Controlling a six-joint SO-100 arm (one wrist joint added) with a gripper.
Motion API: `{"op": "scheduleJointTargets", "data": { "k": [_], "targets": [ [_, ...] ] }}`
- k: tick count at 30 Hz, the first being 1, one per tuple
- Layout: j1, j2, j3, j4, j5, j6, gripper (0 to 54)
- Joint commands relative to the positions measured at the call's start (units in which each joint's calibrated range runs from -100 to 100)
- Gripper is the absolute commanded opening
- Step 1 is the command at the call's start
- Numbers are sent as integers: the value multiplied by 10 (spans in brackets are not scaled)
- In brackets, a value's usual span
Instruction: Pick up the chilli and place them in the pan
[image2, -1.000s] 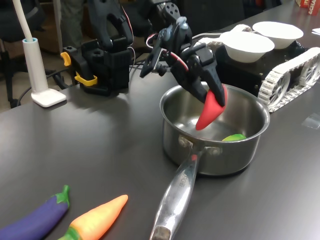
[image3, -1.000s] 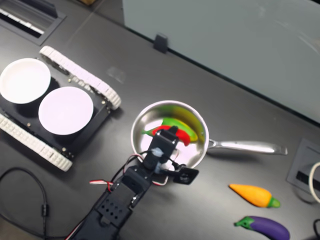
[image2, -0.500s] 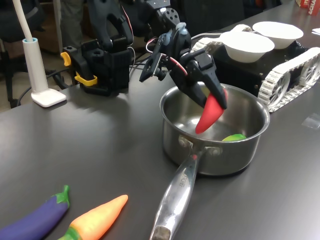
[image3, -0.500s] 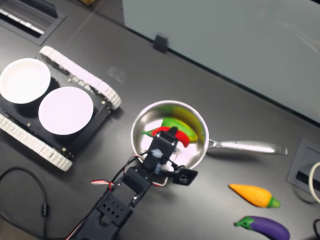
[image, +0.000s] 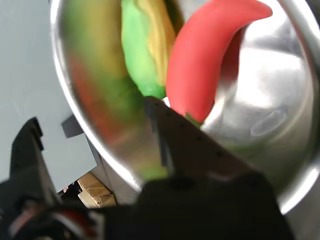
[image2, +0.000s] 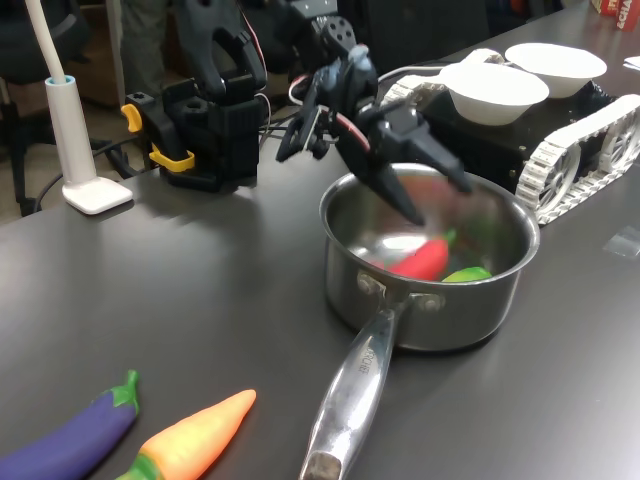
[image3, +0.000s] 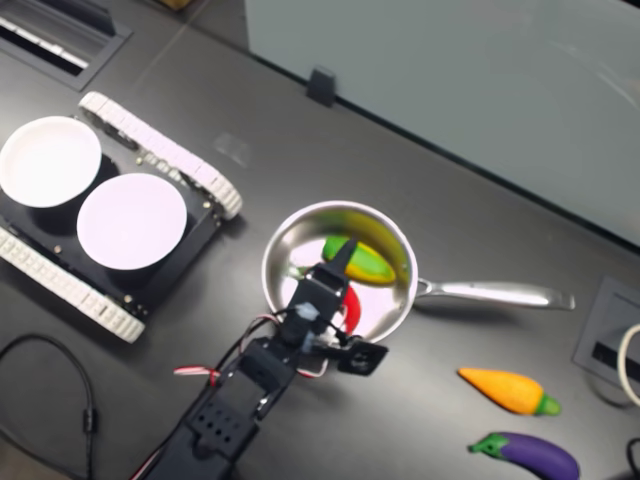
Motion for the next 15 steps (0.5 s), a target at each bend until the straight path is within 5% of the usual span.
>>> {"op": "scheduleJointTargets", "data": {
  "k": [1,11,15],
  "targets": [
    [-19,-62,-2,10,-1,4,372],
    [-20,-115,21,10,-10,4,403],
    [-13,-146,15,14,-10,4,356]
  ]
}}
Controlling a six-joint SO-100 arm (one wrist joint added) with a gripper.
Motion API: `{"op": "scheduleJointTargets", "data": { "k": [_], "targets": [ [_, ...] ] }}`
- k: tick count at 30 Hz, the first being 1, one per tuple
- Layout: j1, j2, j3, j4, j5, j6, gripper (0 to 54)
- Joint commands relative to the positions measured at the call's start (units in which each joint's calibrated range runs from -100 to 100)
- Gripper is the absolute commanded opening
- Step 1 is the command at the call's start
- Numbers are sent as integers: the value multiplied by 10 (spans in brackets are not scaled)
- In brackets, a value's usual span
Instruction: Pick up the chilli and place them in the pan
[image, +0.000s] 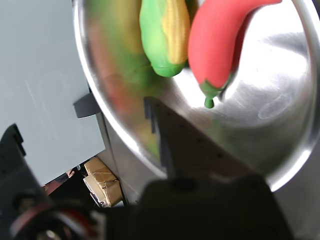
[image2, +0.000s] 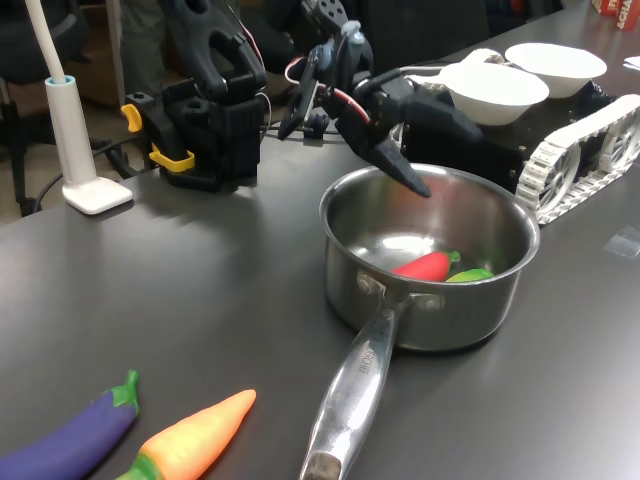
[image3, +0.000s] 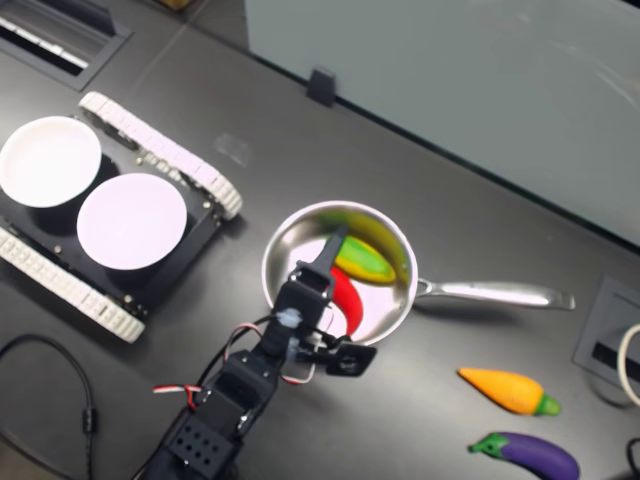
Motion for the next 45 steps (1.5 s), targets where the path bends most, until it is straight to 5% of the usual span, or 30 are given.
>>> {"op": "scheduleJointTargets", "data": {
  "k": [1,6,14,19,28,45],
  "targets": [
    [9,-61,-26,8,-5,4,350],
    [10,-99,-46,31,-6,4,311],
    [5,-194,-63,101,-4,3,144],
    [-17,-233,-76,137,-13,1,148],
    [-23,-325,-72,201,-7,-18,78],
    [-48,-392,-39,279,16,-26,0]
  ]
}}
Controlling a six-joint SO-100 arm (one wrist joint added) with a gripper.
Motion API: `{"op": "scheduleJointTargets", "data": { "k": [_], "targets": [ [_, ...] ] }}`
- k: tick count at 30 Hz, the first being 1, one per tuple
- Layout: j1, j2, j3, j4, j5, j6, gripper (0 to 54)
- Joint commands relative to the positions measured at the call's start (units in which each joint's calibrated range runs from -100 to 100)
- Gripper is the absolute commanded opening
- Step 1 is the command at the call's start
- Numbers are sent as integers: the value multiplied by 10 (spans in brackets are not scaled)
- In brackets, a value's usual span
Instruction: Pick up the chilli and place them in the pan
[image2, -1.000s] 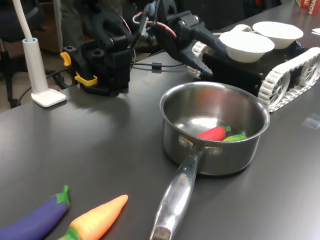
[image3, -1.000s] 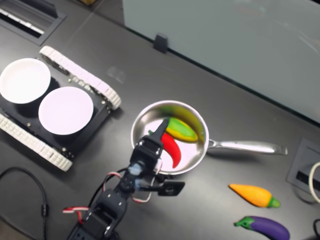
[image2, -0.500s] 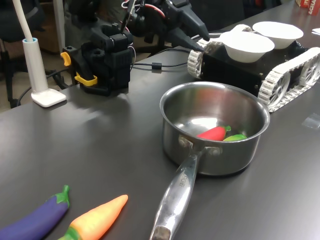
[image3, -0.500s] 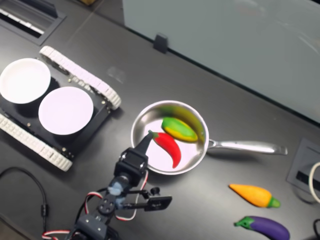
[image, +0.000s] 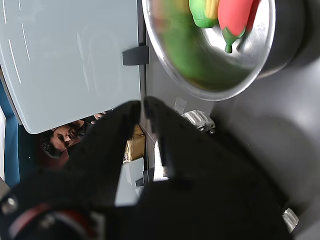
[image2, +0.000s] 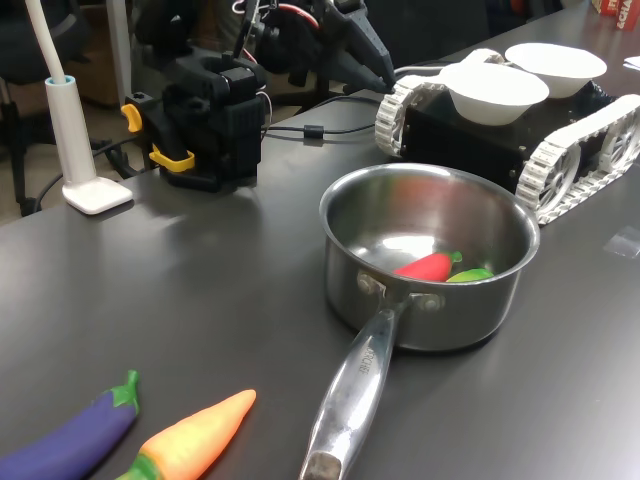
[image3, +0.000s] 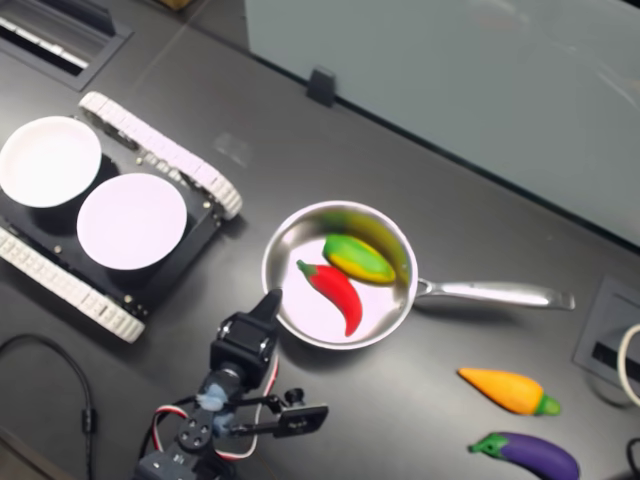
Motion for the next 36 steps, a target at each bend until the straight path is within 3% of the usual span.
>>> {"op": "scheduleJointTargets", "data": {
  "k": [1,21,36],
  "targets": [
    [-13,-19,-18,17,11,-9,0],
    [1,-68,26,141,6,-21,0],
    [19,-68,113,161,8,-21,0]
  ]
}}
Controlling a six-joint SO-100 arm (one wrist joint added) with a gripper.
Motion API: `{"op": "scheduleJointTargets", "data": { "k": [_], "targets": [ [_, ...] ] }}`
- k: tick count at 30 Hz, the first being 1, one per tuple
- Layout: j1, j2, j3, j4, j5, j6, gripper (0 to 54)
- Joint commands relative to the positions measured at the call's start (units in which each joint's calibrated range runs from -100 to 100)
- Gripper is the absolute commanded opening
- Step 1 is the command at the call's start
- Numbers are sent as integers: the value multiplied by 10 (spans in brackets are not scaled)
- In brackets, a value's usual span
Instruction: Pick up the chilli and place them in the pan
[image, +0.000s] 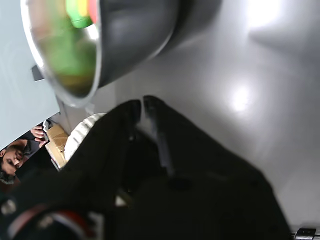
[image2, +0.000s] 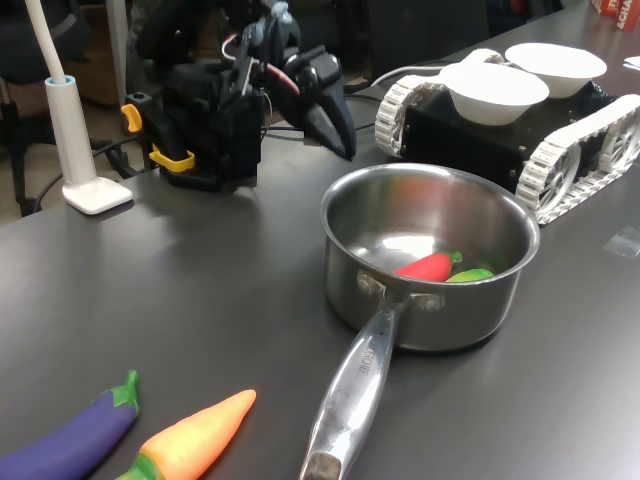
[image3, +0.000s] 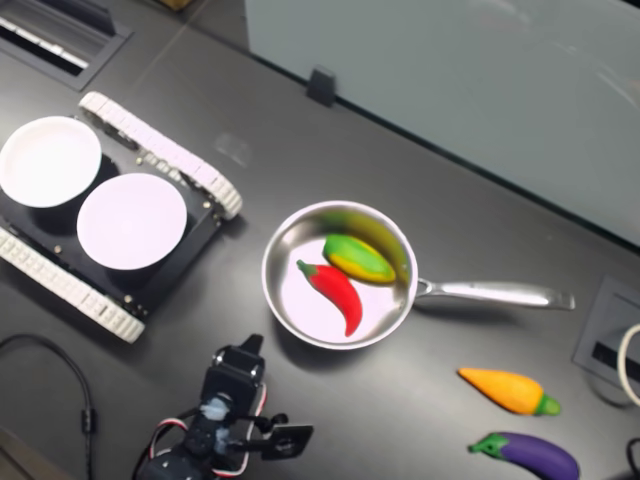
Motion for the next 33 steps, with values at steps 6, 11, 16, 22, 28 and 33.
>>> {"op": "scheduleJointTargets", "data": {
  "k": [6,11,16,22,28,33],
  "targets": [
    [13,2,54,-17,0,-9,0],
    [13,2,103,-46,4,-9,0],
    [12,2,121,-58,-1,-8,0],
    [7,2,126,-63,3,-8,0],
    [1,2,126,-63,3,-6,0],
    [5,2,126,-63,2,-6,0]
  ]
}}
